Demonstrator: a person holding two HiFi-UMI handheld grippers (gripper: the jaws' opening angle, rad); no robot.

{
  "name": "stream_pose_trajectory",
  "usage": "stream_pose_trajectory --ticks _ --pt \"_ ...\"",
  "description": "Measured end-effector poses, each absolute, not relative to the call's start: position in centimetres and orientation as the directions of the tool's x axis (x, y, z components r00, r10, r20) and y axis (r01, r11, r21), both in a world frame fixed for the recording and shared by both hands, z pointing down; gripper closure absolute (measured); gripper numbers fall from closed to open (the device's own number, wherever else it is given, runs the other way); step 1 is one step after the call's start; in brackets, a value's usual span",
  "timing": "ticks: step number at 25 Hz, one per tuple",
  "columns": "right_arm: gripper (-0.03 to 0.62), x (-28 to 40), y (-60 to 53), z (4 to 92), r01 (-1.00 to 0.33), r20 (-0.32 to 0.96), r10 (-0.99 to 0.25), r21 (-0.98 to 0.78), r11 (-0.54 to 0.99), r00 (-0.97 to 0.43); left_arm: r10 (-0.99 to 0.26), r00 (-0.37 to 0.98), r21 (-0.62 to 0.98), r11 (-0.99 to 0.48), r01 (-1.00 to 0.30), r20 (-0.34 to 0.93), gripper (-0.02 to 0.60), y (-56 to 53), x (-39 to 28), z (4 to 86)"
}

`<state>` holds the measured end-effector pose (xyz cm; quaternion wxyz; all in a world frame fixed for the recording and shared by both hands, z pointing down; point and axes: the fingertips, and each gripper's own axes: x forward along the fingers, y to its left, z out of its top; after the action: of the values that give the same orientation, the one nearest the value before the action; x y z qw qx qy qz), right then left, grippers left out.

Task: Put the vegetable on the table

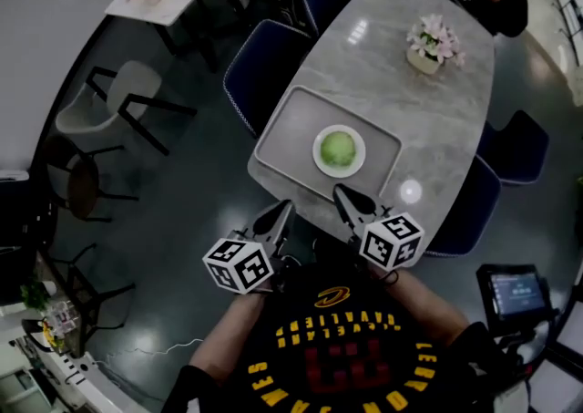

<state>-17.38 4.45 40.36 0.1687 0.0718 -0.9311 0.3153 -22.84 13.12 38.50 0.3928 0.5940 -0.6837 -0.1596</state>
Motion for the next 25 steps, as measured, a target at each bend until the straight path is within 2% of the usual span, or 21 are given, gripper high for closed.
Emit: stream_pose_trajectory --ticks 8,12,20,21,23,25 --pt "0.589 -15.2 -1.5 43.1 -0.314 0.405 -0.070 -0.576 0.755 -0.912 -0.904 0.053 0.641 0.259 -0.723 0.424 0.580 6.6 -22.5 41.0" --pt "0.589 -14.0 -3.4 44.6 -0.381 0.438 -0.111 -0.595 0.708 -0.892 -0.886 0.105 0.680 0.265 -0.684 0.451 0.581 4.7 -23.0 42.8" --pt "0.589 -13.3 -5.2 48.1 -0.476 0.498 -0.146 -0.642 0.601 -0.855 -0.828 0.182 0.652 0.262 -0.712 0.531 0.580 2.2 -25.1 46.7" --pt "0.589 -13.3 -5.3 48.5 -0.489 0.506 -0.148 -0.652 0.580 -0.850 -0.823 0.198 0.661 0.257 -0.705 0.532 0.575 1.8 -25.2 47.1" --pt "0.588 -13.3 -5.9 49.4 -0.521 0.527 -0.164 -0.655 0.547 -0.834 -0.808 0.226 0.671 0.257 -0.695 0.544 0.521 1.1 -25.6 48.2" --pt "0.588 -13.3 -6.6 50.3 -0.555 0.552 -0.186 -0.636 0.536 -0.812 -0.790 0.248 0.676 0.265 -0.687 0.561 0.518 0.6 -25.9 49.4"
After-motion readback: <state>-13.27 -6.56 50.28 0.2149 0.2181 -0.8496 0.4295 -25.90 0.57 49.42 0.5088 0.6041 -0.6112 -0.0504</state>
